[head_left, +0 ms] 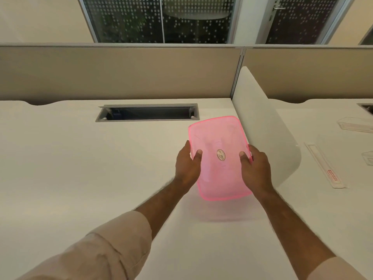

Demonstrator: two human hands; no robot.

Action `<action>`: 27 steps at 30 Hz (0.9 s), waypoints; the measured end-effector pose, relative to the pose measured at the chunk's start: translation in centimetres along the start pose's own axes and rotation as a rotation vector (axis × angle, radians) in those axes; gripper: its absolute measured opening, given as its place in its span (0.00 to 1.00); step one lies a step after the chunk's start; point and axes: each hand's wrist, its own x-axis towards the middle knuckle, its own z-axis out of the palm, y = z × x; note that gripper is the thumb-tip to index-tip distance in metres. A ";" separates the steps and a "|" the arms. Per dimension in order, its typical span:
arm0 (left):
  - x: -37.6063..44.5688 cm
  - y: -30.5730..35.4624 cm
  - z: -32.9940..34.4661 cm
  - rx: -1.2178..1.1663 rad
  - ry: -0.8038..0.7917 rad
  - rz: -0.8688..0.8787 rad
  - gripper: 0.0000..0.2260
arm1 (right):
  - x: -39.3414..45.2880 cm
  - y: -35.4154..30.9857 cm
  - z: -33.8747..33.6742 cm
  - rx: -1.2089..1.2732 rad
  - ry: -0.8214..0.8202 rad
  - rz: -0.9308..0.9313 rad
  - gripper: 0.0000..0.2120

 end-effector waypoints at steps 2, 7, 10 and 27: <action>0.6 0.2 1.1 0.064 0.022 -0.035 0.16 | 0.4 0.4 0.1 -0.113 -0.014 0.016 0.14; 1.7 0.0 2.6 0.151 0.035 -0.114 0.23 | 1.4 1.1 0.1 -0.267 -0.024 0.027 0.17; 2.0 -0.2 3.1 0.182 0.028 -0.156 0.22 | 1.7 1.7 0.3 -0.249 -0.085 0.040 0.18; 5.9 -1.3 3.5 0.395 0.099 -0.133 0.21 | 3.9 1.3 1.8 -0.202 -0.166 0.068 0.19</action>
